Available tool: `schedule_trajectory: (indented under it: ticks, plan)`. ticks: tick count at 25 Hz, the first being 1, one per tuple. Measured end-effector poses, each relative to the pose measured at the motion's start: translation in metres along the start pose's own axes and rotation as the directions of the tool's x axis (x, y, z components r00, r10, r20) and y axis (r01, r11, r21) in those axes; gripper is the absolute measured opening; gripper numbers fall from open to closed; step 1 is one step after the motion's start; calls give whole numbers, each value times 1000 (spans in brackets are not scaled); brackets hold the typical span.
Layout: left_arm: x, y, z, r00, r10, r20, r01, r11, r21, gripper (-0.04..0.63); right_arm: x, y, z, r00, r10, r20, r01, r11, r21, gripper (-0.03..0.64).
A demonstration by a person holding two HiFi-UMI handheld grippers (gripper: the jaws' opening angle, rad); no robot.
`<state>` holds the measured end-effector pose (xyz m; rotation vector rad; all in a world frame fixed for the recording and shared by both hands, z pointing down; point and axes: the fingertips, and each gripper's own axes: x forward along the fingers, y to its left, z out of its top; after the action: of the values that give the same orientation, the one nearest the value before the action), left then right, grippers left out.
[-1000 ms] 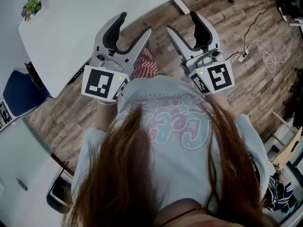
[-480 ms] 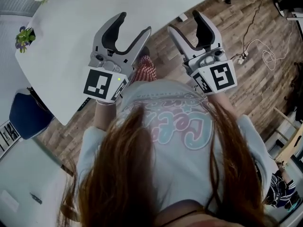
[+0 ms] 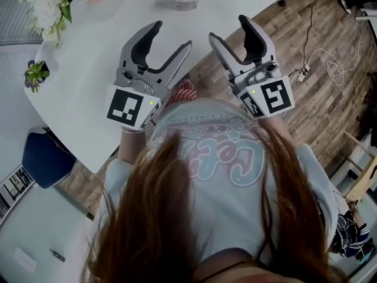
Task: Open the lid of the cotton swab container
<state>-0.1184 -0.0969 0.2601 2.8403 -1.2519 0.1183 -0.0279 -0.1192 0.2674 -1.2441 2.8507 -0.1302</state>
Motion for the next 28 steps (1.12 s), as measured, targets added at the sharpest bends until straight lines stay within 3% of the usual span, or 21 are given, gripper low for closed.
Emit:
schedule_trajectory:
  ticks: [8,21,24,28]
  plan:
    - [-4,33,13,1000,-21,-5,21,1000,-23,250,37,7,14,1000,-1,1,1,1000,18,301]
    - [14,64,-18,998,-36,-54,32,998,-63,250,77,-4,-7,998,35,-52,-33,999,32,301]
    - [20,68,-22,998,-24,-57,21,999,-45,250,81,-10,-6,998,43,-45,-42,999,21,301]
    - [31,69,-42,992,-24,-122,27,999,19,250,82,-22,-6,995,81,-50,-81,997,16,301]
